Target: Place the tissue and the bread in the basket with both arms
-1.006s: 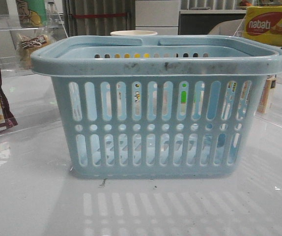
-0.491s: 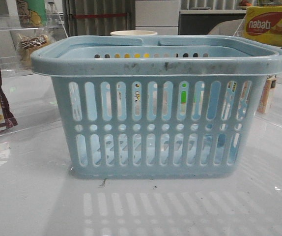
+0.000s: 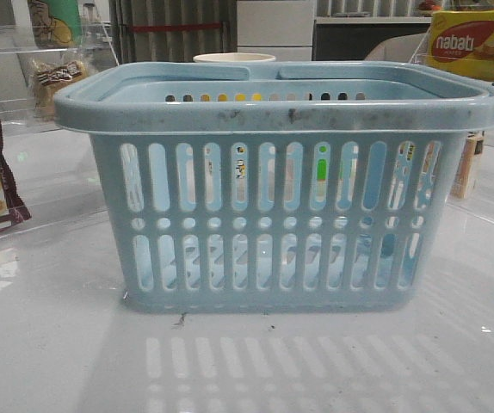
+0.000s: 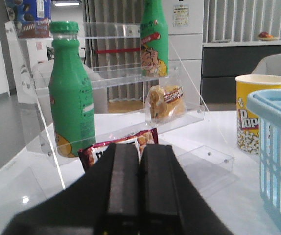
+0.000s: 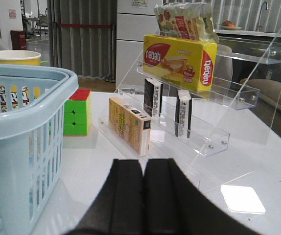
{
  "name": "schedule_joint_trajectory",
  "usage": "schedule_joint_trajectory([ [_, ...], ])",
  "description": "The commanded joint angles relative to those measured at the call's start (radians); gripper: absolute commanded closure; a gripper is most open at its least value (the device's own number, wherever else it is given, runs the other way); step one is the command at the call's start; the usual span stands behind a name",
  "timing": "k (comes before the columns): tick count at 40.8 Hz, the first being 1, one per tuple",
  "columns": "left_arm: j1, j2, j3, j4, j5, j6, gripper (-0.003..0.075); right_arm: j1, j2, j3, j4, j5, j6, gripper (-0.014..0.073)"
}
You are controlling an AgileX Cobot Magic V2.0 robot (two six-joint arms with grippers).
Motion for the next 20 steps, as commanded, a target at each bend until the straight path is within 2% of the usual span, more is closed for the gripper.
schedule_joint_trajectory([
  [1,-0.008,-0.017,-0.036,-0.015,-0.103,-0.007,0.0629,-0.001,-0.018,-0.023,0.001,-0.116,-0.003,0.0538],
  [6,-0.008,-0.016,-0.141,-0.015,-0.049,-0.007,0.0629,-0.001,-0.017,-0.120,0.001,-0.050,-0.003,0.0538],
  [10,-0.008,0.001,-0.251,-0.015,0.044,-0.007,0.0629,-0.001,0.002,-0.239,0.000,0.016,-0.003,0.0538],
  [20,-0.008,0.152,-0.559,-0.015,0.240,-0.007,0.0629,-0.001,0.173,-0.556,0.000,0.203,-0.003,0.0538],
])
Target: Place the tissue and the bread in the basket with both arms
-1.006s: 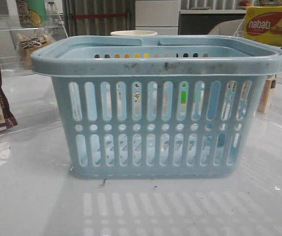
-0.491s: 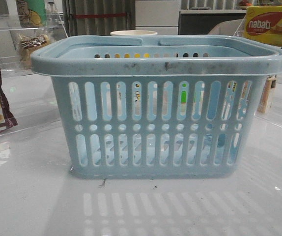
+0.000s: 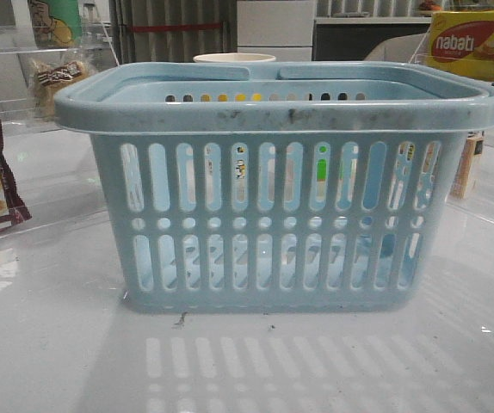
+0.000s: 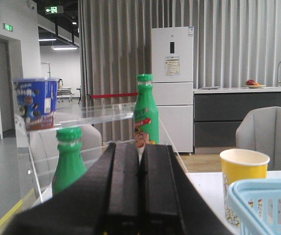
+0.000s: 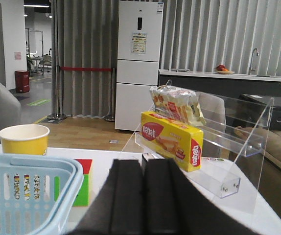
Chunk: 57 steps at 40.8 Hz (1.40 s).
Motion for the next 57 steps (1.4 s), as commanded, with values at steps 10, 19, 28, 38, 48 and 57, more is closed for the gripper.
schedule_joint_trajectory([
  [10,-0.006,0.272,-0.353,-0.008,0.259,-0.007,0.0630,-0.001,0.306,-0.350,0.000,0.183,-0.003,0.0538],
  [19,-0.006,0.395,-0.367,-0.008,0.438,-0.007,0.0629,-0.001,0.458,-0.364,0.000,0.297,-0.003,0.0538],
  [28,-0.006,0.492,-0.367,-0.013,0.491,-0.007,0.0629,-0.001,0.588,-0.327,0.000,0.349,-0.003,0.0538],
  [38,-0.006,0.580,-0.367,-0.013,0.491,-0.002,0.0489,-0.001,0.735,-0.326,0.000,0.402,-0.003,0.0438],
  [48,-0.006,0.609,-0.366,-0.013,0.488,0.000,0.0205,-0.007,0.873,-0.333,-0.003,0.359,-0.002,0.0061],
  [57,-0.017,0.609,-0.366,-0.019,0.473,0.000,0.0216,-0.107,1.051,-0.447,0.001,0.327,-0.002,0.0076],
])
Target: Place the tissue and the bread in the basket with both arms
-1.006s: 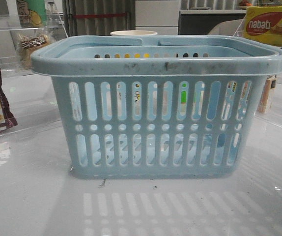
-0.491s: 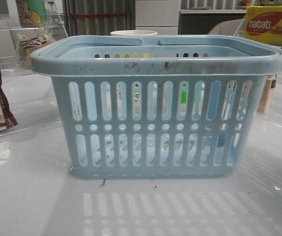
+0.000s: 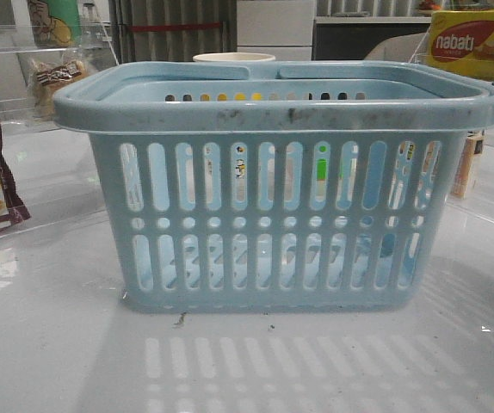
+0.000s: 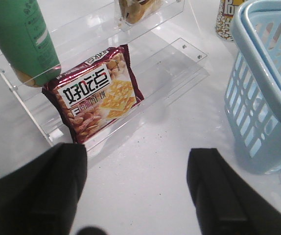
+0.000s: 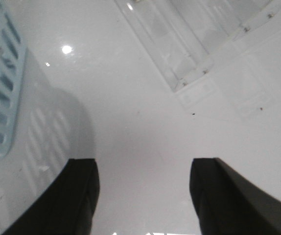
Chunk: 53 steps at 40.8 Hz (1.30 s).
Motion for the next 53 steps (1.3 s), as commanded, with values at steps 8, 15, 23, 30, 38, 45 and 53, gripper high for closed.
schedule_joint_trajectory([
  [8,-0.129,0.006,-0.031,-0.017,-0.115,0.016,0.0216,-0.091,0.230,-0.275,0.001,-0.081,-0.002,0.0076],
  [15,-0.230,0.018,-0.031,-0.017,-0.117,0.023,0.0216,-0.091,0.393,-0.460,0.033,-0.066,-0.002,0.0076],
  [23,-0.249,0.022,-0.031,-0.017,-0.117,0.023,0.0216,-0.091,0.572,-0.642,0.066,-0.033,-0.002,0.0076],
  [30,-0.249,0.022,-0.031,-0.017,-0.117,0.023,0.0216,-0.091,0.688,-0.743,0.019,-0.032,-0.003,0.0076],
  [38,-0.249,0.022,-0.031,-0.017,-0.117,0.023,0.0216,-0.091,0.726,-0.770,-0.042,-0.039,-0.003,0.0220],
  [45,-0.249,0.022,-0.031,-0.017,-0.117,0.023,0.0216,-0.091,0.710,-0.770,-0.043,-0.049,-0.003,0.0424],
  [53,-0.249,0.022,-0.031,-0.017,-0.115,0.023,0.0216,-0.086,0.615,-0.770,-0.022,-0.004,-0.003,0.0442],
])
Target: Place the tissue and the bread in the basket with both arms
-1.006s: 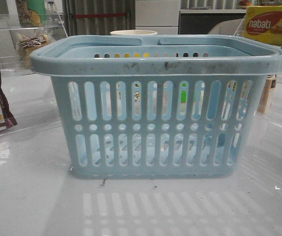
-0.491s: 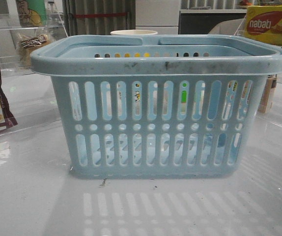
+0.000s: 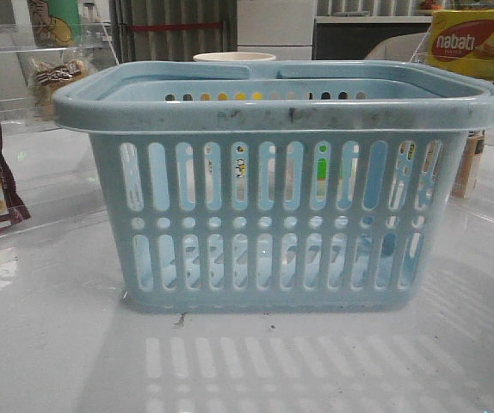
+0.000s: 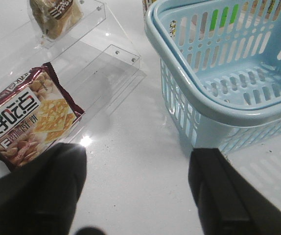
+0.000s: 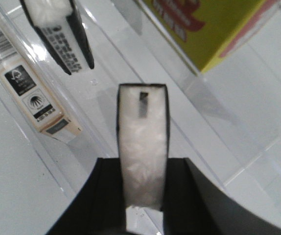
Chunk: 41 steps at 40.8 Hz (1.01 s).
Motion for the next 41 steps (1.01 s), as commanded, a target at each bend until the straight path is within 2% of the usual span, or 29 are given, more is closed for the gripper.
schedule_joint_trajectory([
  [1,-0.008,0.002,-0.031,-0.012,-0.076,0.000,0.0216,0.000,-0.129,-0.038,0.012,-0.023,-0.003,0.0442],
  [8,-0.008,0.002,-0.031,-0.012,-0.076,0.000,0.0216,0.053,-0.267,-0.038,0.056,0.044,-0.003,0.0442],
  [17,-0.008,0.002,-0.031,-0.012,-0.076,0.000,0.0216,0.230,-0.363,-0.035,0.094,0.125,-0.003,0.0442],
  [27,-0.008,0.002,-0.031,-0.012,-0.076,0.000,0.0216,0.487,-0.308,-0.034,0.152,0.164,-0.003,0.0442],
  [34,-0.008,0.002,-0.031,-0.012,-0.076,0.000,0.0216,0.612,-0.218,-0.034,0.157,0.169,-0.003,0.0437],
  [37,-0.008,0.002,-0.031,-0.012,-0.076,0.000,0.0216,0.642,-0.183,-0.034,0.157,0.166,-0.003,0.0391],
  [41,-0.008,0.002,-0.031,-0.012,-0.076,0.000,0.0216,0.664,-0.147,-0.034,0.157,0.158,-0.003,0.0220],
])
